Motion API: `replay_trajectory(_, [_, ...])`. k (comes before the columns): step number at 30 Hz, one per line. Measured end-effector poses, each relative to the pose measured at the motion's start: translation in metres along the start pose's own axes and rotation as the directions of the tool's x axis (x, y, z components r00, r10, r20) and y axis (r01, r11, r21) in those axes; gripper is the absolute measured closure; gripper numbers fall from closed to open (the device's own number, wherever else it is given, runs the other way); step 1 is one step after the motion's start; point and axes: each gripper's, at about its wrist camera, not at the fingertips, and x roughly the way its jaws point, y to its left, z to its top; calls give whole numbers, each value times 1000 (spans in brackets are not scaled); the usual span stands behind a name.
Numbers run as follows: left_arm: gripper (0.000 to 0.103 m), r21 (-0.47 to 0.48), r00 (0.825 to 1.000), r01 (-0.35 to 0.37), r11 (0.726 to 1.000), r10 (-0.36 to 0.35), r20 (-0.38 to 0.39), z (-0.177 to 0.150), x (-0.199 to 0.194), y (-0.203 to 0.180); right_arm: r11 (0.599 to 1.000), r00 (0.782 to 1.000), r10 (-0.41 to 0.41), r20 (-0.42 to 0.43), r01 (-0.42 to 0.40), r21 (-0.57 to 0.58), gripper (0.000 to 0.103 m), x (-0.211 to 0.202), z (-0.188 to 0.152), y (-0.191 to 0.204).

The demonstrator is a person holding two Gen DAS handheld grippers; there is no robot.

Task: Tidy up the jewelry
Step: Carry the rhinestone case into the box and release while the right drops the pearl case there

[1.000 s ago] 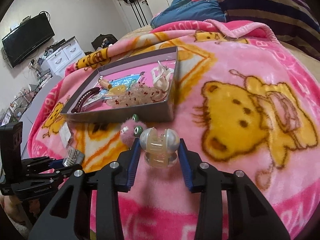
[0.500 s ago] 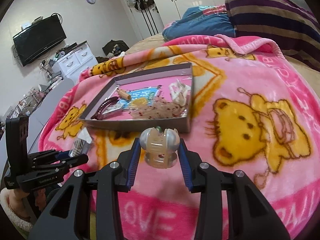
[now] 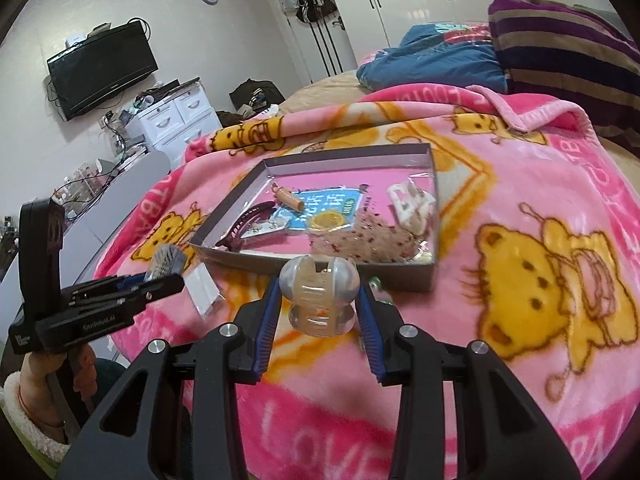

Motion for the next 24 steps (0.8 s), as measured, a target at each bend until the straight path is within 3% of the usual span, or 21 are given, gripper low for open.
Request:
replay_trajectory(14, [78,-1,998,13,1000,-13,55,53,15,-4,1000,999,-10,37,10,-20,66,19,34,5])
replay_trajectory(24, [78,12,999,19,1000,-20,41,64,42,-10,998,997,-58,59,58,-5,66,32,55,-12])
